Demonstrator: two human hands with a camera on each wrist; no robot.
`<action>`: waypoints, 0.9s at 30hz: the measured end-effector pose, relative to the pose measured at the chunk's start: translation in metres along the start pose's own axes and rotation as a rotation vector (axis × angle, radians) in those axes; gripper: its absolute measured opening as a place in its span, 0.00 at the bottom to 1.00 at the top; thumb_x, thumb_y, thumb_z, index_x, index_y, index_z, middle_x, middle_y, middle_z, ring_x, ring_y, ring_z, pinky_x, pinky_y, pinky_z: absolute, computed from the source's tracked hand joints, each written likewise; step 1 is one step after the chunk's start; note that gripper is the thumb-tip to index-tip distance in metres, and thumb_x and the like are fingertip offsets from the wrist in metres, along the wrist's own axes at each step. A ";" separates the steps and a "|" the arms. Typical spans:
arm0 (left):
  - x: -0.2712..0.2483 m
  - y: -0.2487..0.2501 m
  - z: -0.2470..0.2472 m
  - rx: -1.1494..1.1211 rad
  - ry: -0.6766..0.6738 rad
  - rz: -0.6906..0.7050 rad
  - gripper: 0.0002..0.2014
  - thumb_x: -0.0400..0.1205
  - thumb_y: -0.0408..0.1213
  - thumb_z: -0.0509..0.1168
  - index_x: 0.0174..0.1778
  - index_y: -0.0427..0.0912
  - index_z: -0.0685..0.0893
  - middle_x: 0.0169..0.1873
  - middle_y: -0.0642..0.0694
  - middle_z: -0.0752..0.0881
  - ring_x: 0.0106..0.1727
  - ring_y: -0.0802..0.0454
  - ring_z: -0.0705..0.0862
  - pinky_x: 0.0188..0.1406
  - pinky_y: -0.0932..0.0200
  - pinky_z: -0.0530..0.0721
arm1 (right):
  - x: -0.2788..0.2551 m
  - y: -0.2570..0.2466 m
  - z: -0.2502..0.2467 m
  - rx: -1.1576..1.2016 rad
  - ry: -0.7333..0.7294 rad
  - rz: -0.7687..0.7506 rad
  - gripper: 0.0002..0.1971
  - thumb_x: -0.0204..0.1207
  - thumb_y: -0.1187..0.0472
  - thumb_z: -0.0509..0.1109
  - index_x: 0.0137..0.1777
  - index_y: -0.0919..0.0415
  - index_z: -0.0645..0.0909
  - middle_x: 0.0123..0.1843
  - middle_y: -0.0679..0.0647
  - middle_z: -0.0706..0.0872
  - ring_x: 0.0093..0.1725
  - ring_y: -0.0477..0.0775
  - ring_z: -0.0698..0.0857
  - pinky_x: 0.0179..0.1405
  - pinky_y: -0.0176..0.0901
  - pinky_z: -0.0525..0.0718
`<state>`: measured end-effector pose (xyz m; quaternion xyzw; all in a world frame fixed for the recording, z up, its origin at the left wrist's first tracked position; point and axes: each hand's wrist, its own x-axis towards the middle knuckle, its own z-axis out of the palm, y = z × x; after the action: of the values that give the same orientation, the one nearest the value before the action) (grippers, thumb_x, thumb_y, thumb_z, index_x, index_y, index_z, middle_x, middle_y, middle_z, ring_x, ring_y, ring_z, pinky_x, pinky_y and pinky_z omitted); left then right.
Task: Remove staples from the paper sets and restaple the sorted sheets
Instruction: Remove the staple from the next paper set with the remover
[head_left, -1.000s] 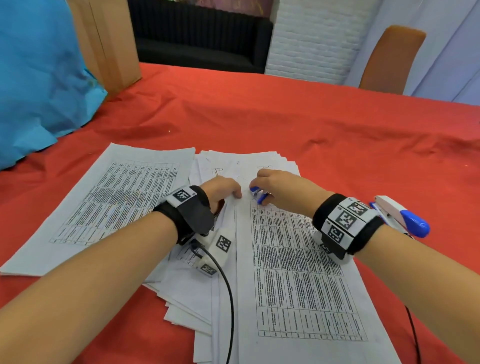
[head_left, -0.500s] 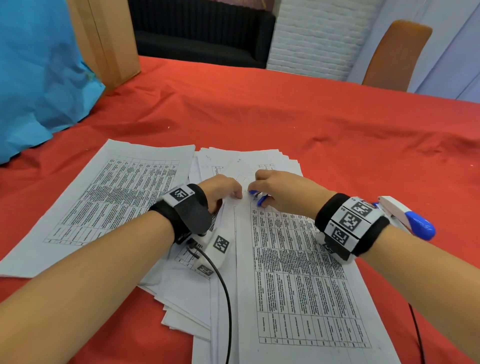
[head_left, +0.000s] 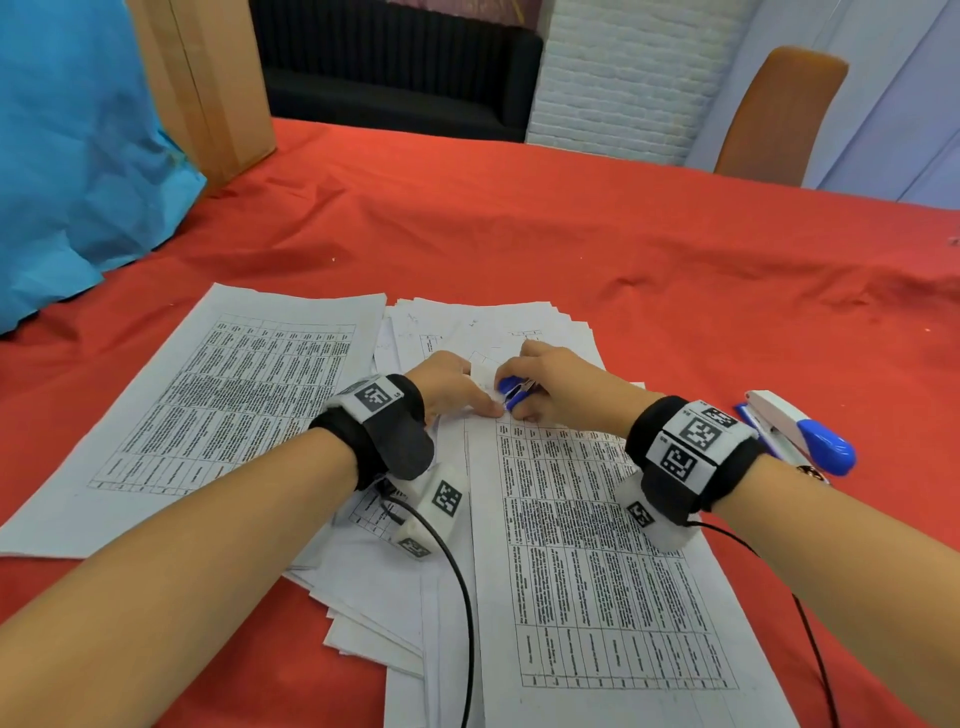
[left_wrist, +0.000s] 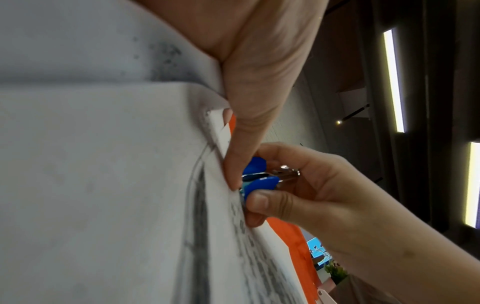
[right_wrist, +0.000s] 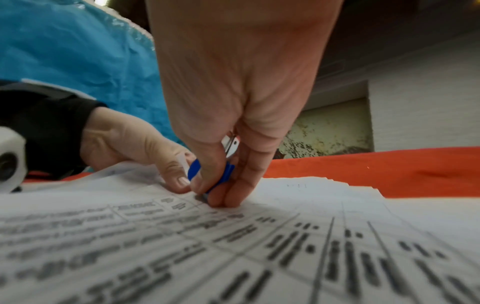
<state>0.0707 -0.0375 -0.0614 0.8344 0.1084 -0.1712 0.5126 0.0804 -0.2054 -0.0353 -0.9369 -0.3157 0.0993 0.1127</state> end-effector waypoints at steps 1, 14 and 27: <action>0.000 0.000 0.000 0.008 0.005 -0.004 0.36 0.67 0.36 0.80 0.69 0.31 0.75 0.61 0.45 0.81 0.61 0.46 0.79 0.55 0.59 0.74 | 0.000 0.002 -0.001 0.032 -0.007 0.014 0.17 0.75 0.64 0.72 0.64 0.55 0.80 0.53 0.52 0.74 0.50 0.54 0.78 0.49 0.41 0.77; -0.007 0.007 0.001 0.016 -0.008 0.016 0.47 0.56 0.40 0.84 0.72 0.35 0.75 0.66 0.42 0.82 0.65 0.44 0.81 0.66 0.48 0.80 | -0.006 0.019 -0.001 0.805 -0.087 0.176 0.09 0.81 0.71 0.65 0.59 0.66 0.77 0.42 0.61 0.88 0.40 0.53 0.88 0.50 0.43 0.89; -0.018 0.014 -0.006 0.292 0.046 0.057 0.40 0.69 0.37 0.79 0.76 0.37 0.69 0.70 0.43 0.76 0.70 0.43 0.77 0.67 0.55 0.77 | -0.023 0.009 0.034 1.561 0.098 0.218 0.07 0.82 0.72 0.61 0.56 0.65 0.78 0.43 0.60 0.82 0.37 0.51 0.88 0.45 0.43 0.90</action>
<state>0.0602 -0.0381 -0.0405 0.9065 0.0705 -0.1516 0.3878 0.0591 -0.2216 -0.0676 -0.6160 -0.0559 0.2614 0.7411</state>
